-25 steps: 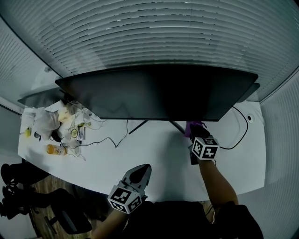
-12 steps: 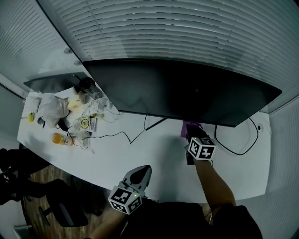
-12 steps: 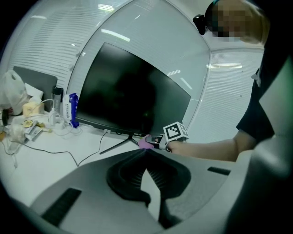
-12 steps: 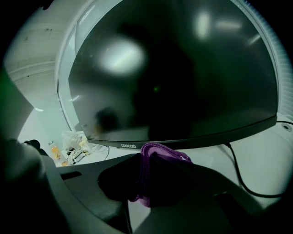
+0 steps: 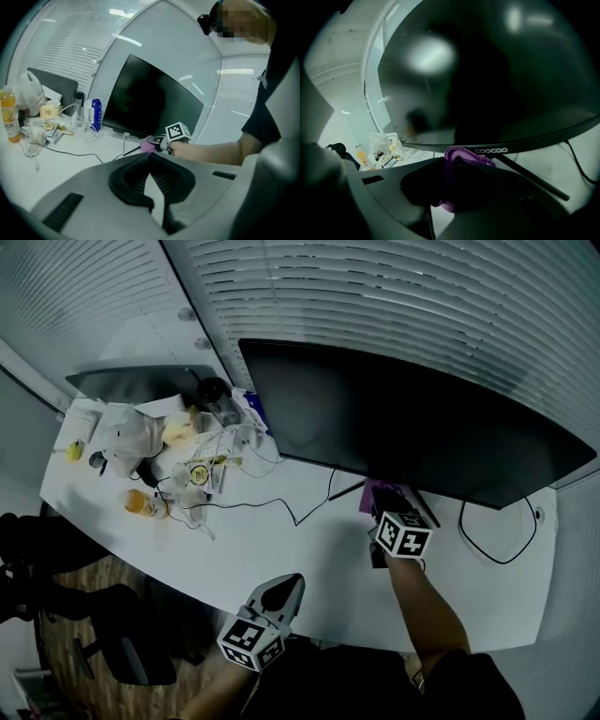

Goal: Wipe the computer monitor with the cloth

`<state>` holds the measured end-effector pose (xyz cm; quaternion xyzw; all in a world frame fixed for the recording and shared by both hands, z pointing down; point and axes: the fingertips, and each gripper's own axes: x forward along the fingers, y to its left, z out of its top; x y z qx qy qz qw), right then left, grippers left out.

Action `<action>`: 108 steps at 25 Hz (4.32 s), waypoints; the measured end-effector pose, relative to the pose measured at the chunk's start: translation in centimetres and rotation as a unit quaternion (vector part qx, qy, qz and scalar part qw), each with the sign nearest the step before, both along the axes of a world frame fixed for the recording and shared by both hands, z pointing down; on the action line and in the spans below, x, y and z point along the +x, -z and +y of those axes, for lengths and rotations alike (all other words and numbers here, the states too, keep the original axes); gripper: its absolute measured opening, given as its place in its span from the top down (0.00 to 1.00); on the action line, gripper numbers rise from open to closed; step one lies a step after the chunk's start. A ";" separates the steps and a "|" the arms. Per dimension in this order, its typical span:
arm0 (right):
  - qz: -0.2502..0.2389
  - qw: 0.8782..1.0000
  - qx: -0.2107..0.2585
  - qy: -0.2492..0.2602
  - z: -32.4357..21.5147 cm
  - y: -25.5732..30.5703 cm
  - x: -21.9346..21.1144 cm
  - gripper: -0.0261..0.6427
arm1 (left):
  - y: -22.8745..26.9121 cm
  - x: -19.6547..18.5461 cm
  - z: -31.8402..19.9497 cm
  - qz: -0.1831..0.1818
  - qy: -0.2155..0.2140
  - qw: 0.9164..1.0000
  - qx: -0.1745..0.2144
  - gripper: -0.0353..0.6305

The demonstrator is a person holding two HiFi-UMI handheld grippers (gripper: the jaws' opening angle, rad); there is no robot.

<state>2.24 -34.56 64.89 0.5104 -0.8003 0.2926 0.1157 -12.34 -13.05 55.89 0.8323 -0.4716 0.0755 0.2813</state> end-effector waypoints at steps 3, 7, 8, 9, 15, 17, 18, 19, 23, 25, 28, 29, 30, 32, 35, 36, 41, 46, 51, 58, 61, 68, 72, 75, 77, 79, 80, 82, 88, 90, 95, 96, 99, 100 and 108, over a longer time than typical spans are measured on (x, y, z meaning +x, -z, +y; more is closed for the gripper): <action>-0.006 1.000 -0.002 0.010 -0.4 0.0 -3.0 0.85 | -0.2 -1.9 0.2 0.001 0.009 1.000 -0.003 0.94; -0.012 1.000 -0.002 0.024 -1.2 0.1 -7.1 0.85 | -0.4 -4.8 0.4 0.002 0.025 1.000 -0.006 0.94; -0.013 1.000 -0.002 0.028 -1.3 0.1 -8.1 0.85 | -0.5 -5.5 0.5 0.002 0.029 1.000 -0.006 0.94; -0.015 0.999 -0.001 0.031 -1.3 0.0 -9.1 0.85 | -0.6 -6.3 0.6 0.002 0.032 0.999 -0.006 0.94; -0.027 0.999 -0.001 0.043 -1.9 0.3 -14.9 0.85 | -1.0 -10.4 0.9 0.002 0.044 0.999 -0.008 0.94; -0.031 0.998 -0.002 0.046 -2.2 0.4 -16.6 0.85 | -1.0 -11.6 0.9 0.001 0.046 0.999 -0.011 0.94; -0.034 0.998 -0.003 0.047 -2.3 0.4 -17.4 0.85 | -1.0 -12.2 0.9 0.000 0.047 0.999 -0.013 0.94; -0.037 0.998 -0.003 0.048 -2.4 0.4 -18.2 0.85 | -1.1 -12.8 1.0 -0.001 0.047 0.999 -0.014 0.94; -0.046 0.998 0.002 0.050 -2.9 0.4 -20.9 0.85 | -1.3 -14.8 1.2 -0.009 0.041 0.999 -0.015 0.94; -0.051 0.997 0.003 0.050 -3.1 0.4 -22.0 0.85 | -1.4 -15.8 1.2 -0.014 0.039 0.999 -0.016 0.94; -0.055 0.997 0.007 0.049 -3.1 0.4 -23.1 0.85 | -1.7 -17.0 1.2 -0.017 0.037 0.999 -0.017 0.94; -0.056 0.997 0.008 0.049 -3.1 0.4 -23.4 0.85 | -1.6 -17.3 1.2 -0.017 0.035 0.999 -0.017 0.94; -0.056 0.997 0.009 0.047 -3.0 0.4 -23.6 0.85 | -1.6 -17.5 1.2 -0.016 0.033 0.999 -0.016 0.94; -0.057 0.997 0.008 0.043 -2.9 0.4 -23.9 0.85 | -1.5 -17.9 1.1 -0.015 0.028 0.999 -0.015 0.94; -0.059 0.997 0.008 0.040 -2.7 0.6 -24.3 0.85 | -1.4 -18.5 1.1 -0.014 0.023 1.000 -0.014 0.94; -0.059 0.997 0.010 0.039 -2.6 0.7 -24.4 0.85 | -1.4 -18.7 1.2 -0.013 0.021 1.000 -0.014 0.94; -0.060 0.997 0.018 0.036 -2.3 1.4 -24.8 0.85 | -1.4 -19.3 1.4 -0.009 0.014 1.000 -0.008 0.94; -0.064 0.997 0.028 0.028 -2.3 2.4 -25.0 0.85 | -1.1 -19.5 1.5 -0.006 0.005 1.000 0.000 0.94; -0.064 0.997 0.037 0.020 -2.9 4.1 -25.0 0.85 | -0.4 -19.6 1.0 -0.003 -0.005 1.000 0.012 0.94; -0.070 0.995 0.064 0.013 -3.8 7.9 -25.1 0.85 | 1.6 -19.0 -0.9 0.000 -0.023 0.999 0.038 0.94; -0.074 0.994 0.079 0.012 -4.0 10.0 -25.1 0.85 | 2.8 -18.5 -1.6 0.003 -0.033 0.998 0.052 0.94; -0.085 0.989 0.124 0.013 -3.9 15.4 -25.1 0.85 | 5.1 -17.2 -2.7 0.007 -0.055 0.995 0.088 0.94; -0.093 0.984 0.153 0.012 -3.5 18.6 -24.7 0.85 | 6.4 -16.7 -3.0 0.008 -0.065 0.992 0.109 0.94; -0.098 0.980 0.175 0.013 -3.2 21.0 -24.4 0.85 | 7.2 -16.5 -3.3 0.010 -0.068 0.990 0.123 0.94; -0.101 0.977 0.190 0.012 -3.0 22.7 -24.1 0.85 | 7.8 -16.2 -3.5 0.011 -0.072 0.989 0.131 0.94; -0.103 0.974 0.202 0.011 -3.0 24.3 -23.9 0.85 | 8.5 -15.9 -3.8 0.010 -0.077 0.988 0.137 0.94; -0.105 0.973 0.207 0.011 -3.2 25.1 -23.8 0.85 | 8.9 -15.8 -4.1 0.010 -0.078 0.987 0.139 0.94; -0.106 0.971 0.216 0.010 -3.4 26.7 -23.6 0.85 | 9.9 -15.6 -4.6 0.011 -0.079 0.987 0.143 0.94; -0.106 0.963 0.246 0.004 -3.5 31.1 -22.9 0.85 | 13.0 -14.9 -5.8 0.020 -0.079 0.983 0.166 0.94; -0.103 0.961 0.257 0.003 -3.4 32.3 -22.7 0.85 | 13.8 -14.6 -6.0 0.020 -0.083 0.981 0.175 0.94; -0.096 0.954 0.283 0.000 -3.3 35.2 -22.1 0.85 | 15.0 -14.2 -5.9 0.022 -0.086 0.977 0.193 0.94; -0.095 0.953 0.287 0.000 -3.3 35.7 -21.9 0.85 | 15.1 -14.2 -5.9 0.023 -0.086 0.977 0.195 0.94; -0.092 0.951 0.296 -0.001 -3.2 36.8 -21.7 0.85 | 15.3 -14.1 -5.7 0.024 -0.086 0.976 0.198 0.94; -0.091 0.950 0.298 0.000 -3.2 37.1 -21.6 0.85 | 15.3 -14.1 -5.6 0.024 -0.086 0.976 0.198 0.94; -0.084 0.949 0.304 0.003 -2.8 37.6 -21.6 0.85 | 15.4 -13.7 -5.3 0.026 -0.090 0.975 0.201 0.94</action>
